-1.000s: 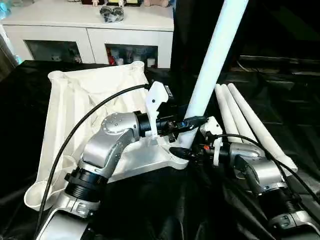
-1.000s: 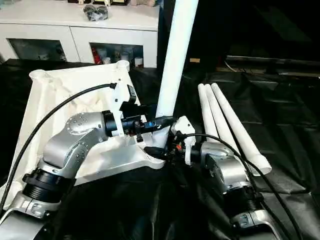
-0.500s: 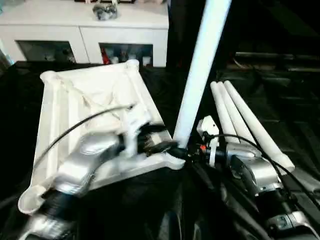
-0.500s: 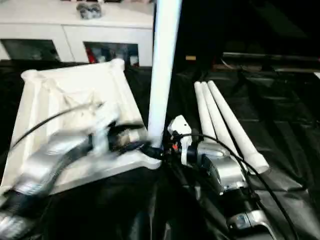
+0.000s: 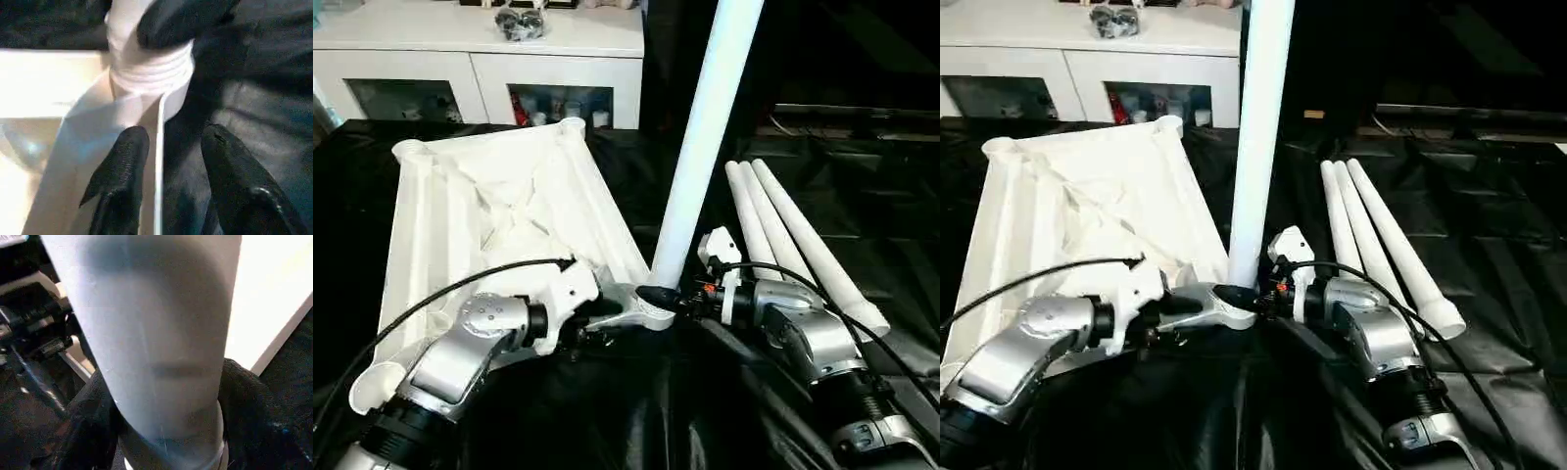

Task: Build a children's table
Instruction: Insert table leg to table base

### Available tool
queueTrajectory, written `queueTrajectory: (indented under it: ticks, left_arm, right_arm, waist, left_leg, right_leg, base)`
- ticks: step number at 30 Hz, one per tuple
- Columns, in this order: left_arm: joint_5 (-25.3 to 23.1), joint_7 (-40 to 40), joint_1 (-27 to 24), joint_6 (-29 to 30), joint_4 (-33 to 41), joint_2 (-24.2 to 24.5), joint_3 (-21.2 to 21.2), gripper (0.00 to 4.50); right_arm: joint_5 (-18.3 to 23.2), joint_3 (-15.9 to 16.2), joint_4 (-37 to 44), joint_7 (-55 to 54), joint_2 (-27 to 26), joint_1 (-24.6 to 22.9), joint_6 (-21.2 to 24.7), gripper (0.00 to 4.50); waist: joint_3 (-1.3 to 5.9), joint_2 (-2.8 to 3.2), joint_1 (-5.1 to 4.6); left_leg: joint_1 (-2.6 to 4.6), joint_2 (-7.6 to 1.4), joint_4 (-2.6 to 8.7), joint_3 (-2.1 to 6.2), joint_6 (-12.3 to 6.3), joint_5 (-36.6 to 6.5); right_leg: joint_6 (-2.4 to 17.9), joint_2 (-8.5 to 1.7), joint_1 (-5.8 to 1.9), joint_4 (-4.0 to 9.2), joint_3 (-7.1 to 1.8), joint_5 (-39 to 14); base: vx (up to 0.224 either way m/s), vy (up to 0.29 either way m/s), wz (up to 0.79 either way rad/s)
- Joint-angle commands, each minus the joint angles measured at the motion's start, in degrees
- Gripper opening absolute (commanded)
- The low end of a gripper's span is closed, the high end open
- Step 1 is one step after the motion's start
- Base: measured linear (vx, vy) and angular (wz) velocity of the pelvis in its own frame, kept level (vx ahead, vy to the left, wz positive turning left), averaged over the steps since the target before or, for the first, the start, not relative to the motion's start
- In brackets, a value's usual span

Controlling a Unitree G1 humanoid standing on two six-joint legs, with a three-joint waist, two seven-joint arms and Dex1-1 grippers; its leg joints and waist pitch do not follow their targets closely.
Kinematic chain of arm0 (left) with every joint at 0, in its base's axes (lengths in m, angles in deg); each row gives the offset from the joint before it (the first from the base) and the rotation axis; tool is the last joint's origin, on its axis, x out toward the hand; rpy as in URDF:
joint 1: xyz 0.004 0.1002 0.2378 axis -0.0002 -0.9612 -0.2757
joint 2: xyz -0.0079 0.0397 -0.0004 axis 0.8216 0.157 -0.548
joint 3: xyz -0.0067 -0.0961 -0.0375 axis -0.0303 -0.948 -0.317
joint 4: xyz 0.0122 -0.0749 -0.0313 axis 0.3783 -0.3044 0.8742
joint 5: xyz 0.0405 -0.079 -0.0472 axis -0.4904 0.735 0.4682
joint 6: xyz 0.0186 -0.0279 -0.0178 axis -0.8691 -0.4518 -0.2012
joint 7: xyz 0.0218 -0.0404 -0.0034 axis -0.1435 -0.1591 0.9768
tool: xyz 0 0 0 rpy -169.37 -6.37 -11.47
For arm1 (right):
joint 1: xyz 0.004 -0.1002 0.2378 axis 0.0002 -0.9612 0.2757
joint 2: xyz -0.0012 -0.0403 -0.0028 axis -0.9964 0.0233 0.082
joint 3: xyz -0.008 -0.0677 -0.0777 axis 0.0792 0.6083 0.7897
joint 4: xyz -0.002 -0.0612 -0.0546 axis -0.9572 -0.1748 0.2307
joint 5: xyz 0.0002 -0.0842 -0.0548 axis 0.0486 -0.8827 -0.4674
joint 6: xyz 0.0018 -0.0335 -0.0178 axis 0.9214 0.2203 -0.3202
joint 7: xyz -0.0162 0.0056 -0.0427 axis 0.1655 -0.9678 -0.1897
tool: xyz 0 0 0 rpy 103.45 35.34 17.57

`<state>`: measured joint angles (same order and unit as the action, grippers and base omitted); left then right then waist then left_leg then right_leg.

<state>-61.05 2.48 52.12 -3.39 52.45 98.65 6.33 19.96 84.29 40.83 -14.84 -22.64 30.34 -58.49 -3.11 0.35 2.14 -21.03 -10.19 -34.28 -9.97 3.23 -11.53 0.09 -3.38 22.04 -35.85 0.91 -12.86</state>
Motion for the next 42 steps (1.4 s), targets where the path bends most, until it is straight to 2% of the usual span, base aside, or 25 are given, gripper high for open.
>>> queueTrajectory:
  ticks: [1, 11, 17, 21, 28, 31, 34, 35, 39, 42]
  left_arm:
    - [-1.2, -1.0, 0.2, 0.5, -0.8, 0.5, 0.3, 1.72]
    - [-0.4, -1.6, 0.2, 1.5, -2.6, -0.1, -1.4, 0.88]
    - [-0.9, -0.1, -0.1, 2.0, -2.3, 1.2, -0.4, 0.5]
    - [-1.4, 0.6, -0.1, 2.2, -2.0, 1.8, 0.5, 0.07]
    - [-3.5, 1.1, 0.9, 0.0, -4.4, 1.8, 2.2, 0.0]
    - [-4.1, 1.7, 2.4, -3.7, -9.2, 0.3, 2.9, 0.0]
    - [-4.3, 1.7, 2.6, -4.4, -10.2, -0.1, 3.1, 0.0]
    - [-4.4, 1.7, 2.6, -4.7, -10.4, -0.2, 3.1, 0.0]
    - [-4.8, 1.5, 2.7, -6.0, -11.6, -0.8, 3.3, 0.0]
    - [-4.9, 1.2, 3.0, -6.1, -11.4, -1.3, 3.2, 0.0]
  right_arm:
    - [-0.9, 0.1, -1.0, -1.1, 0.5, -0.6, 1.1, 2.45]
    - [-0.8, 0.2, -1.2, -1.0, 0.4, -0.6, 0.9, 2.45]
    - [-0.8, 0.3, -1.3, -1.0, 0.2, -0.5, 0.9, 2.45]
    - [-0.7, 0.3, -1.4, -0.9, 0.2, -0.3, 1.0, 2.45]
    - [-0.4, 0.3, -2.6, -0.1, 0.4, 0.6, 2.0, 2.45]
    - [0.8, -0.8, -4.0, 0.2, 0.9, 1.6, 5.1, 2.45]
    - [2.3, -2.0, -4.5, 0.3, 0.8, 2.0, 6.7, 2.45]
    - [2.5, -2.4, -4.8, 0.3, 0.9, 2.2, 6.9, 2.45]
    - [2.4, -2.6, -5.7, 1.1, 1.5, 1.9, 6.4, 2.44]
    - [1.6, -1.7, -5.6, 2.3, 1.9, 0.9, 5.3, 2.44]
  waist:
    - [3.04, 0.68, 0.17]
    - [3.03, 0.52, 0.35]
    - [3.08, 0.51, 0.32]
    - [3.07, 0.5, 0.27]
    - [3.13, 0.41, 0.17]
    - [2.82, 0.18, 0.25]
    - [2.78, 0.23, 0.44]
    - [2.83, 0.04, 0.5]
    - [3.11, 0.14, 0.82]
    - [3.08, 0.12, 1.05]
  left_leg:
    - [0.7, -2.78, 4.78, 0.93, 0.21, -12.4]
    - [0.64, -2.74, 4.7, 0.91, 0.12, -12.4]
    - [0.59, -2.72, 4.66, 0.92, -0.19, -11.7]
    - [0.59, -2.72, 4.67, 0.93, -0.4, -11.4]
    - [0.66, -2.67, 4.56, 0.87, -0.65, -11.0]
    - [0.87, -2.64, 4.71, 0.85, -0.05, -13.7]
    - [1.04, -2.78, 4.86, 0.97, 0.56, -15.0]
    - [0.99, -2.8, 4.84, 0.92, 0.56, -14.8]
    - [0.77, -2.8, 4.62, 0.84, -0.13, -11.9]
    - [0.74, -2.81, 4.63, 0.79, -0.47, -11.5]
  right_leg:
    - [14.2, -3.88, -1.86, 4.43, -2.06, -6.2]
    - [14.5, -3.98, -1.9, 4.44, -2.1, -6.7]
    - [14.5, -3.95, -1.94, 4.33, -2.07, -5.8]
    - [14.6, -3.97, -1.96, 4.32, -2.03, -5.7]
    - [14.9, -3.95, -2.0, 4.31, -2.03, -5.0]
    - [14.1, -4.04, -1.79, 4.79, -2.15, -10.4]
    - [13.3, -4.23, -1.64, 5.05, -2.27, -13.9]
    - [13.1, -4.28, -1.65, 5.11, -2.27, -14.0]
    - [13.5, -4.24, -1.74, 4.7, -2.18, -9.9]
    - [13.4, -4.24, -1.76, 4.73, -2.15, -9.7]
  base:
    - [0.0, 0.0, 0.0]
    - [0.0, 0.0, 0.0]
    - [0.0, 0.0, 0.0]
    - [0.0, 0.0, 0.0]
    - [0.0, 0.0, 0.0]
    - [0.0, 0.0, 0.0]
    - [0.0, 0.0, 0.0]
    - [0.0, 0.0, 0.0]
    - [0.0, 0.0, 0.0]
    - [0.0, 0.0, 0.0]
